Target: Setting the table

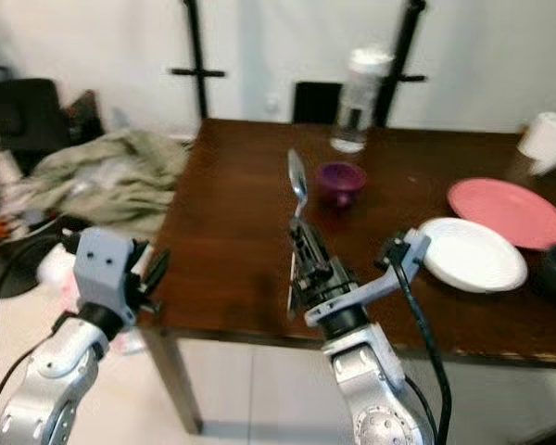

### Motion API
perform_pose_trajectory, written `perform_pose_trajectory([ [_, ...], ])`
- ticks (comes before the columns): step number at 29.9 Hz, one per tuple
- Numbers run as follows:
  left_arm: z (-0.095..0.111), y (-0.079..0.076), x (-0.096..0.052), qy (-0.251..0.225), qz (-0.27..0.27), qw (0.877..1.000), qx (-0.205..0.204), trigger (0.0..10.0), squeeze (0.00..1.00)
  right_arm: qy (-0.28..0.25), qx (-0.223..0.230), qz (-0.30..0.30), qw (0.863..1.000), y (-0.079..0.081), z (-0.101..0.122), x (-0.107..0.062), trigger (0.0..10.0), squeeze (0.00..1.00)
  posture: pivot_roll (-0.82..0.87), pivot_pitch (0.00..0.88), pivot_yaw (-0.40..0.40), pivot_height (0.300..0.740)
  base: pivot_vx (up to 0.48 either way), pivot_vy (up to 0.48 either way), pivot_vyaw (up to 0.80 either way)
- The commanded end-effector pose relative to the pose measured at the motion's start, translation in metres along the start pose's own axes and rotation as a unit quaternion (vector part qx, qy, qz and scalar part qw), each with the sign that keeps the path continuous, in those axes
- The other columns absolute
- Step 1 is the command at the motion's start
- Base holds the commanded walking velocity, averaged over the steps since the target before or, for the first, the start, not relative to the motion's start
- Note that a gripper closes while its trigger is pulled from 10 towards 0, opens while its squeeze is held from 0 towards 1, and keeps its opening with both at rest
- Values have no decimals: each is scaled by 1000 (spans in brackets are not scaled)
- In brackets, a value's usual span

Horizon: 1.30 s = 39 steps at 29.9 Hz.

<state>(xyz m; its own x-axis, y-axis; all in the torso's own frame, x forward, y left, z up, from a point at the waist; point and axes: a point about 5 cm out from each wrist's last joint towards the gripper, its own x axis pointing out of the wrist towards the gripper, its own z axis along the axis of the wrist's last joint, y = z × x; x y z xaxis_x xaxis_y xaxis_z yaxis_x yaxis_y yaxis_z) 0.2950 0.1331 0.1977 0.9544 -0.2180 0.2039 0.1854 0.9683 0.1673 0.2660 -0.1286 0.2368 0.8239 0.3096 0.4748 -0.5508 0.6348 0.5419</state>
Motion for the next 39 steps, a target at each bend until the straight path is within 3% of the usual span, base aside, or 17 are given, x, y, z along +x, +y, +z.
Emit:
perform_pose_trajectory([
  [1,-8,-2,1,20,2,1000,10,10000,0,-12,-24,-36,999,-9,4,-3,10000,0,37,93,72,740,285,0,0],
  [8,-9,-3,3,21,-1,1000,13,10000,0,-24,-38,-71,996,-18,8,-2,10000,0,35,91,75,740,447,0,0],
  [13,-10,-4,3,21,-7,1000,12,10000,0,-32,-84,-127,988,-34,13,-6,10000,0,32,88,78,740,472,0,0],
  [31,-10,-6,3,19,-13,1000,14,10000,0,-27,-92,-120,988,-32,8,-6,10000,0,33,93,81,740,463,0,0],
  [39,-12,-9,0,26,-22,999,6,10000,0,-29,-95,-124,987,-32,8,-8,10000,0,31,96,82,740,0,0,0],
])
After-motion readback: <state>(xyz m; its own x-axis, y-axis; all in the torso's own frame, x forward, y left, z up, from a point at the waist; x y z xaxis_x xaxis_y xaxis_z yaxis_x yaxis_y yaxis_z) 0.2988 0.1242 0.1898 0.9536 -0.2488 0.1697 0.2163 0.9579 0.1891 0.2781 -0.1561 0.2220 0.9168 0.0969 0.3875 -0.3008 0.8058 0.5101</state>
